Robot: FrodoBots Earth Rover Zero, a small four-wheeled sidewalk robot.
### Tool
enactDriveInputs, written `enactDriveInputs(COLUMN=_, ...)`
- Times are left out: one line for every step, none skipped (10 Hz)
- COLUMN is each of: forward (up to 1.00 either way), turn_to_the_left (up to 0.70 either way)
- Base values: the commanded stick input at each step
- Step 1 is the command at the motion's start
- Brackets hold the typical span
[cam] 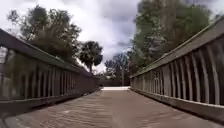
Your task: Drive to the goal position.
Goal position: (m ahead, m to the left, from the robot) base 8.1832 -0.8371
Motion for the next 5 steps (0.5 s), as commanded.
enactDriveInputs(forward=0.85, turn_to_the_left=0.00)
enactDriveInputs(forward=0.85, turn_to_the_left=0.00)
enactDriveInputs(forward=0.85, turn_to_the_left=0.00)
enactDriveInputs(forward=0.85, turn_to_the_left=0.00)
enactDriveInputs(forward=0.85, turn_to_the_left=0.00)
